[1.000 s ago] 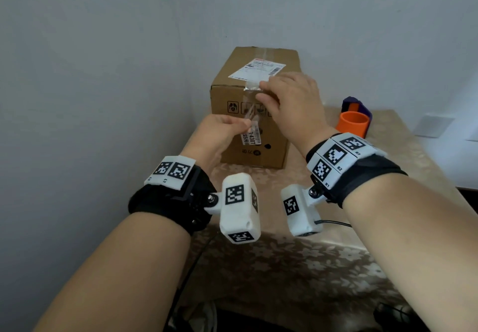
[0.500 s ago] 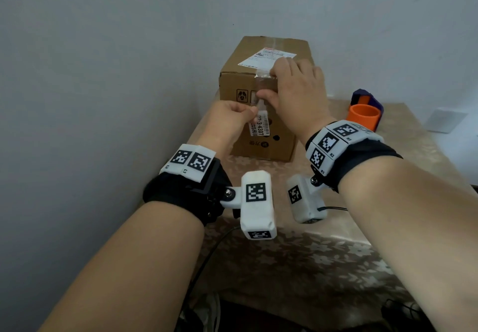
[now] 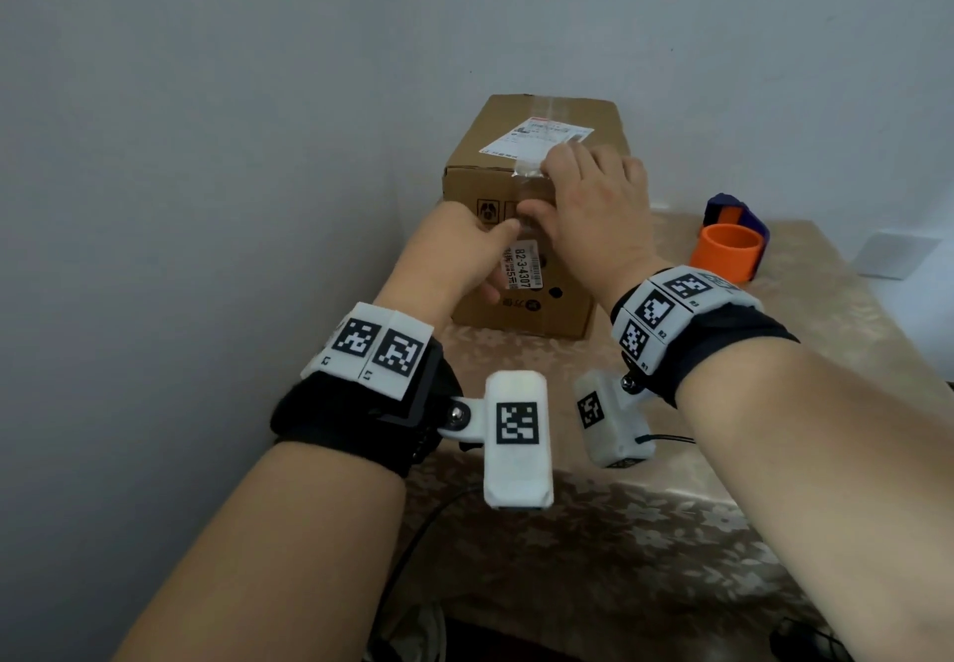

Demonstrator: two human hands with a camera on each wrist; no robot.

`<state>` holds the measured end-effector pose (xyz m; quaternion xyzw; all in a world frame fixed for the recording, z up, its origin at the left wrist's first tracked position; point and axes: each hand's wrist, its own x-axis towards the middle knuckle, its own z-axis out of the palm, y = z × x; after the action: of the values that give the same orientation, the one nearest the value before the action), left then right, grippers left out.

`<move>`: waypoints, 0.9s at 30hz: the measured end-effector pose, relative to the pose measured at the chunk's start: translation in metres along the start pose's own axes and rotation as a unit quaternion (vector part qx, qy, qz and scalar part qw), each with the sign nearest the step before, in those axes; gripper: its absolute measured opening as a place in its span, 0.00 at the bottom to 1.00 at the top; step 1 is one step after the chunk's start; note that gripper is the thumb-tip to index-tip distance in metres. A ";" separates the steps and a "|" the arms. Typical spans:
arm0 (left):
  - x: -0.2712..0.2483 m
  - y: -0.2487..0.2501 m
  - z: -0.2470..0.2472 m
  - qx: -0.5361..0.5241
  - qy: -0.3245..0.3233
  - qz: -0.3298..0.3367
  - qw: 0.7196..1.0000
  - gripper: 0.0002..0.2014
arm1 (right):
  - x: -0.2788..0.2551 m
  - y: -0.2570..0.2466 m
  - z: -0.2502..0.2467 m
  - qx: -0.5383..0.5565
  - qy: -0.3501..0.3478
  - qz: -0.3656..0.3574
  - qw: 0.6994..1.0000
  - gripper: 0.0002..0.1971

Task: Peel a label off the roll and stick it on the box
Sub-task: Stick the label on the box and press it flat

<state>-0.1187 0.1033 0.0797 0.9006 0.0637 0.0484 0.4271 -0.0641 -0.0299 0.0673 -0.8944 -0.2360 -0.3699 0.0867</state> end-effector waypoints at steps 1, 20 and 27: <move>0.000 -0.003 -0.001 0.011 -0.001 -0.011 1.000 0.19 | 0.000 0.001 -0.001 0.005 -0.007 -0.003 1.000 0.17; 0.050 -0.018 -0.005 0.258 0.193 0.299 0.898 0.18 | -0.006 0.008 0.008 0.053 0.013 0.025 0.998 0.15; 0.053 -0.046 0.009 0.303 0.196 0.319 0.876 0.36 | -0.025 0.013 0.020 -0.039 -0.001 0.006 0.999 0.40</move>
<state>-0.0681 0.1332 0.0402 0.9295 -0.1331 0.3361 0.0731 -0.0604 -0.0435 0.0359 -0.8989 -0.2157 -0.3775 0.0534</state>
